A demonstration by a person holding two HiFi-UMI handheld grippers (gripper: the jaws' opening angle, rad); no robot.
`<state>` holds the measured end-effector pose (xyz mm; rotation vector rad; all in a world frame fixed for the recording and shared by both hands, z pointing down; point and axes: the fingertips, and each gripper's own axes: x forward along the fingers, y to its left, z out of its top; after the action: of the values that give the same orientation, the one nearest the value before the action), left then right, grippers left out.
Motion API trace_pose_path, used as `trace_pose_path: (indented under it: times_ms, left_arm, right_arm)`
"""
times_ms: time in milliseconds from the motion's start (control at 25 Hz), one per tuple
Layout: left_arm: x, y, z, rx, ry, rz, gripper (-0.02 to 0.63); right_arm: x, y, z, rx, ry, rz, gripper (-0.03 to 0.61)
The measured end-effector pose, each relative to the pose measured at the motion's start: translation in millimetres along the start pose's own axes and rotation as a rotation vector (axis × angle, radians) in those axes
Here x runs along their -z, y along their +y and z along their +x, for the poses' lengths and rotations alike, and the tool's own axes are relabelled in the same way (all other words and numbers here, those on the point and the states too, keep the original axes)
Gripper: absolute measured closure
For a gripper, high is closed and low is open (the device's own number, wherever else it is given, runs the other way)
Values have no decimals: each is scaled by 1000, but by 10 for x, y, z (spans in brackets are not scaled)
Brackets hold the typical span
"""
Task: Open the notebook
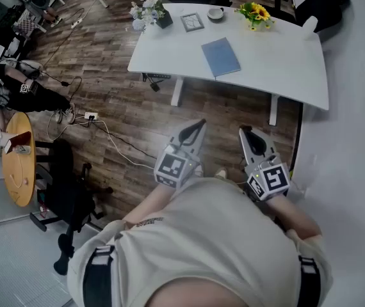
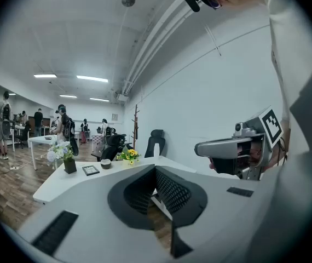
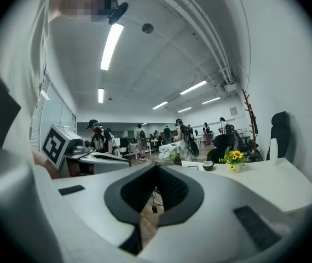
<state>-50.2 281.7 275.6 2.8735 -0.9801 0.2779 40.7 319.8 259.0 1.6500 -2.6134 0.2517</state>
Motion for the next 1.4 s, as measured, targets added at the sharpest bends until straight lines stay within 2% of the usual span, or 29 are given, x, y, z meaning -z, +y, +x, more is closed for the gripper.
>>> trace_pose_path:
  times_ms: [1040, 1400]
  left_arm:
    - [1, -177, 153, -16, 2, 9, 603]
    - [-66, -338, 216, -36, -20, 21, 603]
  right_arm:
    - [33, -245, -152, -2, -14, 42, 575]
    - [-55, -311, -247, -6, -29, 1, 575]
